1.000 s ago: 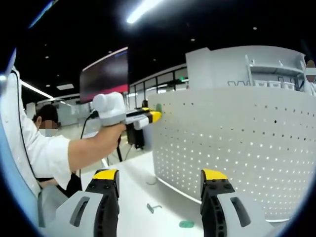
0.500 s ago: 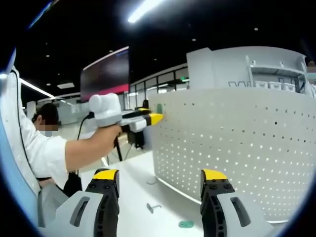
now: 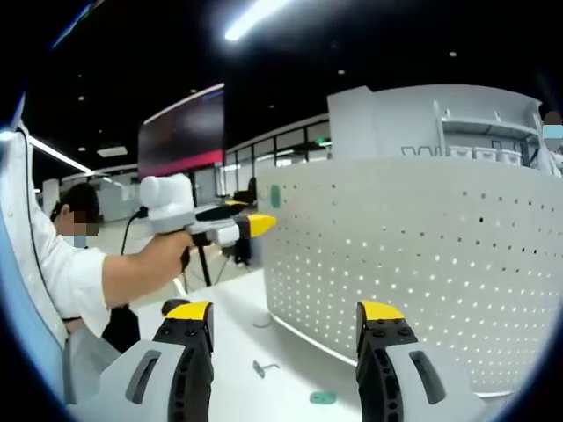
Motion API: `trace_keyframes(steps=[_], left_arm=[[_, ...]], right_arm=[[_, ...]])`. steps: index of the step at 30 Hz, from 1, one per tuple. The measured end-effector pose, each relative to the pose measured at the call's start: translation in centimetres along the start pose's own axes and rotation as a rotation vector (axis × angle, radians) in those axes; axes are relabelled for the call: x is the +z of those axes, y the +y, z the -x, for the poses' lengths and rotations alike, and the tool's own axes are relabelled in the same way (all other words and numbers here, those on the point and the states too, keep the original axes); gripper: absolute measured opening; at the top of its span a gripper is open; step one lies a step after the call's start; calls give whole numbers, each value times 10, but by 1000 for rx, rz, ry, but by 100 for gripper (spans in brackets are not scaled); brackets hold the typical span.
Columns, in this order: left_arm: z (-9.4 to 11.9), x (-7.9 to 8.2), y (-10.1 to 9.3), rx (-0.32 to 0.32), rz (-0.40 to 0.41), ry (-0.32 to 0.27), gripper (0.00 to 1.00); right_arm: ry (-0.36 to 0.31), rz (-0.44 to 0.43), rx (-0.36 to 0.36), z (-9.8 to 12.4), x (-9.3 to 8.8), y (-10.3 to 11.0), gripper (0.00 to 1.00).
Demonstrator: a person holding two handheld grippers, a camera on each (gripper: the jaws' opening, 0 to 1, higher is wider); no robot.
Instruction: Insert the hook assembly into the mounting plate slot until the hook locks in place.
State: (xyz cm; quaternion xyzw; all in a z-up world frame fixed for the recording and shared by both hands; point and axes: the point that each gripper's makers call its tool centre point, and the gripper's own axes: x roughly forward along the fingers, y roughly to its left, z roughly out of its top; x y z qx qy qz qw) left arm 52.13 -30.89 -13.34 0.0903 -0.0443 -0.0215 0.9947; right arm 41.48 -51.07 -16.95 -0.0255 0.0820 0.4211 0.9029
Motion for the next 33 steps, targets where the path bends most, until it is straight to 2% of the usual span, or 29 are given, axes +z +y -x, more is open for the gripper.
trace_keyframes(steps=[9, 16, 21, 26, 33], left_arm=[[18, -4, -3, -17, 8, 16, 62], [33, -3, -6, -29, 8, 19, 62], [44, -9, -14, -49, -3, 35, 62], [58, -15, -26, -78, 14, 62, 63], [77, -23, -55, -146, -17, 90, 63]], right_arm=[[-11, 9, -44, 10, 3, -19, 64], [-8, 9, -64, 14, 2, -22, 63], [-12, 11, -66, 17, 3, -19, 63], [-20, 19, -73, 23, 7, -19, 62], [-23, 18, -78, 30, 5, -17, 62]])
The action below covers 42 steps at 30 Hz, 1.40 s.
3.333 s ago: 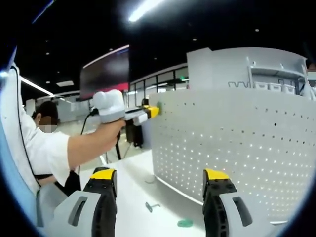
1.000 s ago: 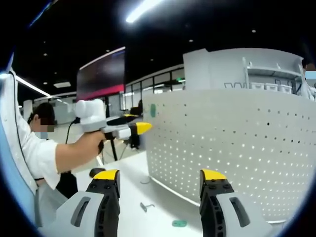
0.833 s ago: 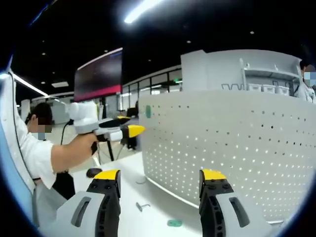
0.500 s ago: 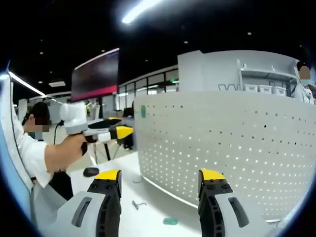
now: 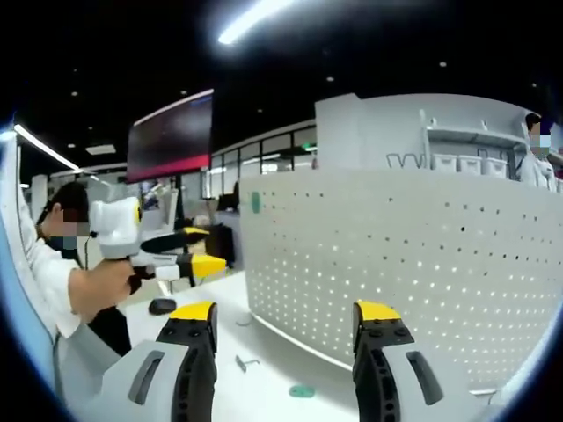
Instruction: Insert the hook assembly into the mounting plate slot until the hook locks in place.
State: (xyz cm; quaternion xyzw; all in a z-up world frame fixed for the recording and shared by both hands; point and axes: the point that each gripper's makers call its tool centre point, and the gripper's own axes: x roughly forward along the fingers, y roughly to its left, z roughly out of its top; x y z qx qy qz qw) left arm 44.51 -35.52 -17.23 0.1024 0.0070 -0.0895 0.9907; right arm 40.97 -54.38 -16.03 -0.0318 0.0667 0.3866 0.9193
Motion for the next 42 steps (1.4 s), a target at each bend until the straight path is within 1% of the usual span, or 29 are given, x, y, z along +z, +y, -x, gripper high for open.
trace_keyframes(steps=[3, 8, 11, 16, 19, 21, 22, 24, 27, 30, 32, 35, 37, 42], left_arm=[[5, -5, -16, -35, -7, 18, 63], [12, -13, -40, -85, 12, 51, 62], [16, -21, -55, -132, 18, 79, 61], [20, -35, -69, -177, 33, 135, 60], [20, -39, -79, -213, 21, 152, 57], [19, -41, -85, -233, 2, 160, 55], [18, -43, -91, -264, -6, 171, 54], [15, -46, -96, -271, -9, 181, 54], [11, -50, -107, -314, -36, 199, 50], [7, -55, -120, -347, -54, 211, 49], [4, -61, -133, -389, -48, 236, 47], [0, -67, -147, -413, -84, 241, 46], [-2, -74, -156, -435, -107, 258, 44], [-9, -89, -172, -469, -144, 289, 42]], right_arm=[[-2, 0, 6, 2, -1, 3, 62], [-1, 9, 15, 8, -3, 8, 62], [-2, 11, 13, 13, -5, 8, 62], [-3, 14, 16, 22, -9, 8, 62], [-5, 11, 14, 26, -10, 6, 62], [-2, 16, 15, 30, -11, 7, 62], [-1, 22, 15, 32, -12, 6, 62], [1, 27, 15, 36, -12, 4, 62], [1, 33, 8, 42, -14, -1, 62], [9, 38, 1, 48, -17, -6, 62], [13, 40, 0, 52, -18, -7, 62], [11, 44, -1, 55, -18, -9, 62], [5, 46, 2, 55, -17, -10, 62], [-11, 44, 15, 54, -15, -11, 62]])
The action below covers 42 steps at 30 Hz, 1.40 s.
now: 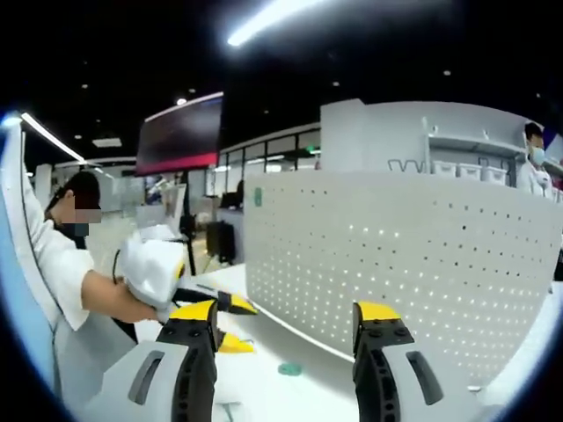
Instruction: Insert the hook assembly into the mounting plate slot until the hook locks in place.
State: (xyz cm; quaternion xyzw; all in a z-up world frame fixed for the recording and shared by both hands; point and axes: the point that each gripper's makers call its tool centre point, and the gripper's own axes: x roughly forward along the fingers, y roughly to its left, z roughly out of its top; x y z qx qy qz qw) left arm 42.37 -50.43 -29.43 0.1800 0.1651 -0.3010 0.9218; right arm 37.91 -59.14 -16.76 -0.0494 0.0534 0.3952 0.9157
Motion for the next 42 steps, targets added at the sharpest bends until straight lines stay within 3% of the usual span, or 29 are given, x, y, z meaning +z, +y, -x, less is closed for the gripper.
trace_keyframes(steps=[10, 23, 42], left_arm=[[-32, -24, -14, -39, -3, 77, 34], [-61, -45, -18, -52, -50, 158, 21], [-87, -63, -22, -88, -99, 208, 12]], right_arm=[[-2, -11, 31, -3, -5, -5, 62], [33, -52, 29, 1, -30, -21, 61], [50, -86, 14, 0, -43, -30, 60]])
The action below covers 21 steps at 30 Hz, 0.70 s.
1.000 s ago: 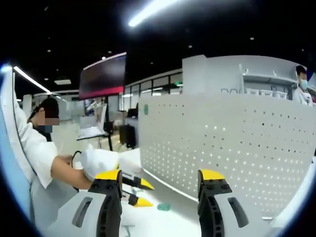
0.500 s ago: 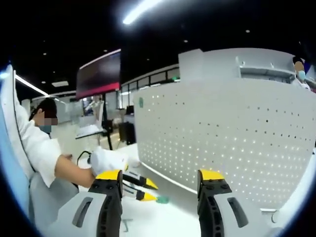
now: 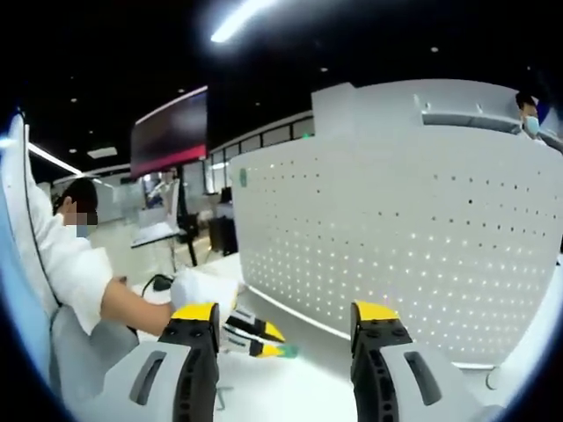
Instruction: Insert the hook assembly into the mounting plate slot until the hook locks in place.
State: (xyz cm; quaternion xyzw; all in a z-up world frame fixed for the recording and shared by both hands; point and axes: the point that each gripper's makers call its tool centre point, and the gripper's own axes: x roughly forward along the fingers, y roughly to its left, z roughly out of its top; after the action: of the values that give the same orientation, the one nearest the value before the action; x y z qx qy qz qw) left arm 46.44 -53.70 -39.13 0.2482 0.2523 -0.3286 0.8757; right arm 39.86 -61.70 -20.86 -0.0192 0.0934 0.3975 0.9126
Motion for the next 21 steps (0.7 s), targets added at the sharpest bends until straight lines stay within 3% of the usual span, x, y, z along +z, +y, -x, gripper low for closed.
trace_keyframes(steps=[14, 21], left_arm=[[-9, 0, -1, -2, -44, 1, 4], [1, 6, 4, 6, -34, -31, 3]], right_arm=[[8, -1, -10, 2, -2, -1, 59], [8, 6, 1, -1, 0, 3, 59]])
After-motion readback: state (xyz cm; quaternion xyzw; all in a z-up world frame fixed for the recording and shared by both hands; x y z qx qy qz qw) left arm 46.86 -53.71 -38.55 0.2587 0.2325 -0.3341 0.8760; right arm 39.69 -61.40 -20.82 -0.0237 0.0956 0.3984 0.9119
